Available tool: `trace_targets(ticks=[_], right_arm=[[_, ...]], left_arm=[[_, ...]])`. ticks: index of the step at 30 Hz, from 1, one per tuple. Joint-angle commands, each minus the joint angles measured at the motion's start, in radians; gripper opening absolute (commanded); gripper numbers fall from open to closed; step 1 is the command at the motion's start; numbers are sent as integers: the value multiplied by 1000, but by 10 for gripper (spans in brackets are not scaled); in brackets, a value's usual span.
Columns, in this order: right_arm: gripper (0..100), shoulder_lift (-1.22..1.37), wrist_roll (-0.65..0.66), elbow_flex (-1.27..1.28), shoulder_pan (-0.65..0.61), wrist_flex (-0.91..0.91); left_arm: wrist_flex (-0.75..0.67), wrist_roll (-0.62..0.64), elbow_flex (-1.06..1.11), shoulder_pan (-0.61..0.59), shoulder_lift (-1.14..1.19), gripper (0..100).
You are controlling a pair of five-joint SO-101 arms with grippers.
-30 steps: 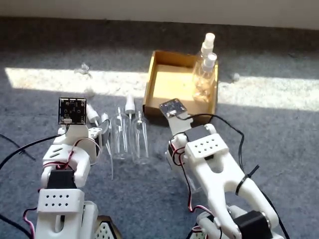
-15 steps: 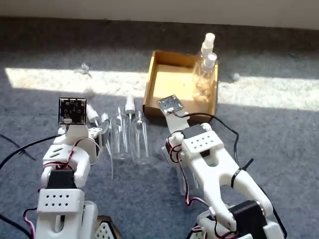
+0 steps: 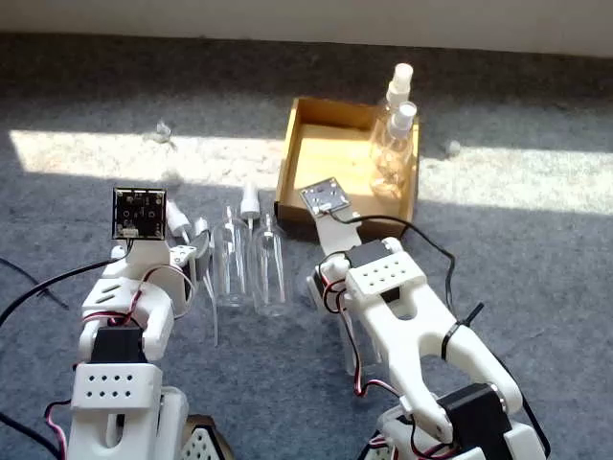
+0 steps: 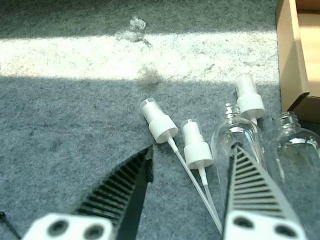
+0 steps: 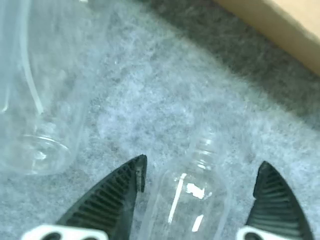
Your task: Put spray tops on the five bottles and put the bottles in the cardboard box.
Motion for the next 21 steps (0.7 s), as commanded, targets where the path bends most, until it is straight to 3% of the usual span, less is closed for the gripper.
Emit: trace_targets(ticks=[1,21], right_arm=[[275,1,-8,-35,-7,-18],[275,2,-12,18,4,36]], left_arm=[[-21,12,-4,-13,-19,234],[-21,12,-4,-13,-19,234]])
